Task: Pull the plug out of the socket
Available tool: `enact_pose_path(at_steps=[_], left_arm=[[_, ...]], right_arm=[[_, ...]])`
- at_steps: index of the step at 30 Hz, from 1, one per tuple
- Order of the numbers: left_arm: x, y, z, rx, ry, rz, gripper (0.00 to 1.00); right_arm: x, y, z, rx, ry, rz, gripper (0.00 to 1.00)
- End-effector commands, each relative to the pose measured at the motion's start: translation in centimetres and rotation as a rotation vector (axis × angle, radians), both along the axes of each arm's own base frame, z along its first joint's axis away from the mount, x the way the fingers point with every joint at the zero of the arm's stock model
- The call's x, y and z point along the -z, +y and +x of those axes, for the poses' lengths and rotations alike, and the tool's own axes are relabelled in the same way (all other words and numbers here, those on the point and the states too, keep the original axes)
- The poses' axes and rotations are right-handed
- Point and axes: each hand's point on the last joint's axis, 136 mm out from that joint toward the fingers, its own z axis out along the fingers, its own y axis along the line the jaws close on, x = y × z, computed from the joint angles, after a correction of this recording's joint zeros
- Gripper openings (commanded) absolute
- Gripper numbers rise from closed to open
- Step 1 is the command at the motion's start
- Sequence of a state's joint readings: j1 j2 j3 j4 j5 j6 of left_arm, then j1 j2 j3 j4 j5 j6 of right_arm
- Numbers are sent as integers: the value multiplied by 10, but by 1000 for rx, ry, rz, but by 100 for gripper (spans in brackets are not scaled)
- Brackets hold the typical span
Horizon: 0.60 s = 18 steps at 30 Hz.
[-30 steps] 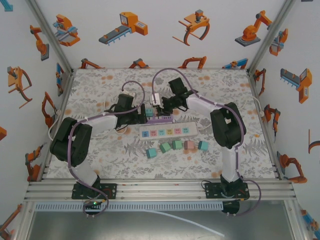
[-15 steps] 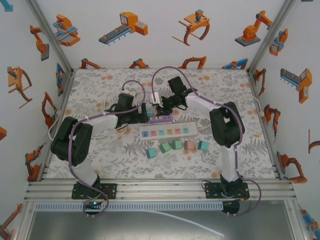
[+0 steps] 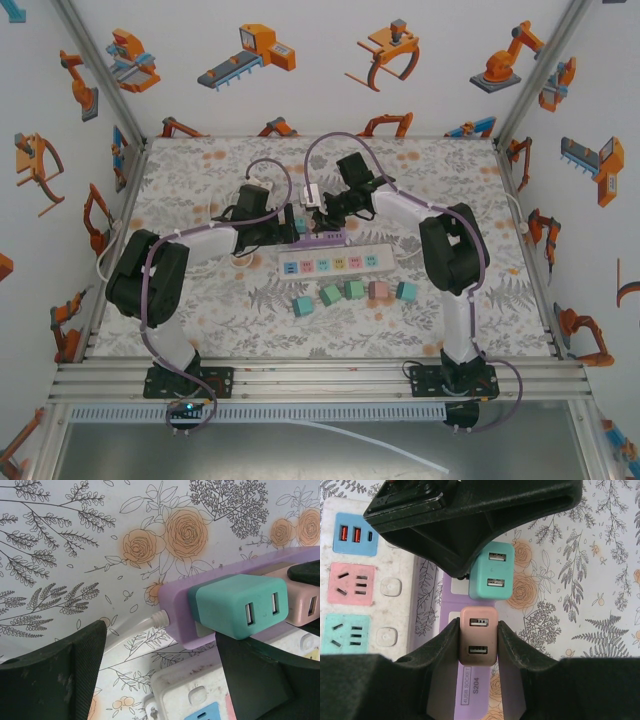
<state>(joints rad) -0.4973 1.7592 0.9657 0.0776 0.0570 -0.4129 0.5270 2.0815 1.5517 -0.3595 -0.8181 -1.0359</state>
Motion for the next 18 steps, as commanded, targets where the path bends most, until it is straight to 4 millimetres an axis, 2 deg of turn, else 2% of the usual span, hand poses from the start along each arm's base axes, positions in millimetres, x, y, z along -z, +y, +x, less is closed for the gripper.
enact_pose_path(at_steps=[1, 11, 18], left_arm=[[35, 20, -13, -30, 90, 137, 81], [55, 39, -21, -56, 146, 254, 81], [55, 45, -26, -68, 138, 288, 81]], right_arm=[[-16, 10, -15, -29, 98, 55, 21], [-26, 11, -11, -6, 93, 68, 19], [-34, 8, 0, 41, 121, 103, 14]])
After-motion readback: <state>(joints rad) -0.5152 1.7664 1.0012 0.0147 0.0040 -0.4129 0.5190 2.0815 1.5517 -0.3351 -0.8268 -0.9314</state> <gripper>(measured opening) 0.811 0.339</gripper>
